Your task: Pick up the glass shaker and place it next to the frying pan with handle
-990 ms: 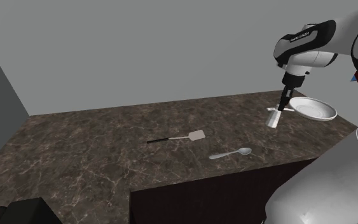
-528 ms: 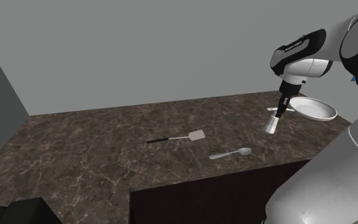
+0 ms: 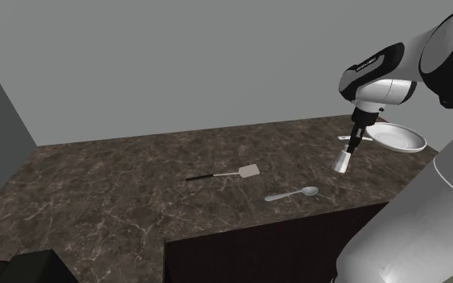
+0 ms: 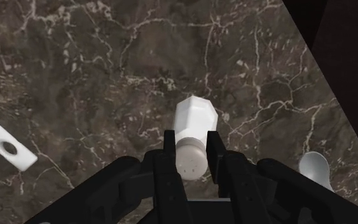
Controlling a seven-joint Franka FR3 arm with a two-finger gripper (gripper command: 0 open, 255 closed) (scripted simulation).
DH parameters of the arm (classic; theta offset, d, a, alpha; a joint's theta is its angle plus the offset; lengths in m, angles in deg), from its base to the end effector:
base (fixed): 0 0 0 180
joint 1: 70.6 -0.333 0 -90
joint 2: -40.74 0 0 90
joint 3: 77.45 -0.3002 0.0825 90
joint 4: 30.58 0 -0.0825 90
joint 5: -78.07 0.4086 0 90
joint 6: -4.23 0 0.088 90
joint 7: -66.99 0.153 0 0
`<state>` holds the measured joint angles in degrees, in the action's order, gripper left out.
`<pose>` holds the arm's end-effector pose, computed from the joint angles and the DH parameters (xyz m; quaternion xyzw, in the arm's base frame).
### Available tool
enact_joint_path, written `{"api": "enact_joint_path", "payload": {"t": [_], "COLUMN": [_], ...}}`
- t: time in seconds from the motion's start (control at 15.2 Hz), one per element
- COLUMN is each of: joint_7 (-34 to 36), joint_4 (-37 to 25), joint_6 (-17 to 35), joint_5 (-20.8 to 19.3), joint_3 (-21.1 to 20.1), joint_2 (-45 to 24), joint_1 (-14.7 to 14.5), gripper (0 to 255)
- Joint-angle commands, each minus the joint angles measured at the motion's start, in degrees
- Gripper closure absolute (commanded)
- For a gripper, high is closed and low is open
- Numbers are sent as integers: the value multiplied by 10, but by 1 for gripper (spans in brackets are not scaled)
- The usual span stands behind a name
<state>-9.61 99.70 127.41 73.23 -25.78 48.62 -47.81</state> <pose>0.1371 -0.5013 0.3132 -0.9986 -0.0457 -0.0138 0.0220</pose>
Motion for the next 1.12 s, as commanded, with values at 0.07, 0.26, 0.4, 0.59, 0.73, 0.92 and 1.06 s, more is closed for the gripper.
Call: {"api": "enact_joint_path", "payload": {"t": [0.07, 0.26, 0.4, 0.59, 0.73, 0.92, 1.06], "joint_7": [0, 0, 0, 14, 23, 23, 23], "joint_4": [0, 0, 0, -24, -48, -48, -48], "joint_6": [0, 0, 0, -40, -77, -77, -77], "joint_5": [0, 0, 0, -18, -28, -28, -28], "joint_3": [0, 0, 0, -10, -18, -18, -18], "joint_2": [0, 0, 0, 24, 41, 40, 40], "joint_1": [0, 0, 0, 4, 6, 6, 6], "gripper": [255, 0, 0, 0, 0, 0, 0]}}
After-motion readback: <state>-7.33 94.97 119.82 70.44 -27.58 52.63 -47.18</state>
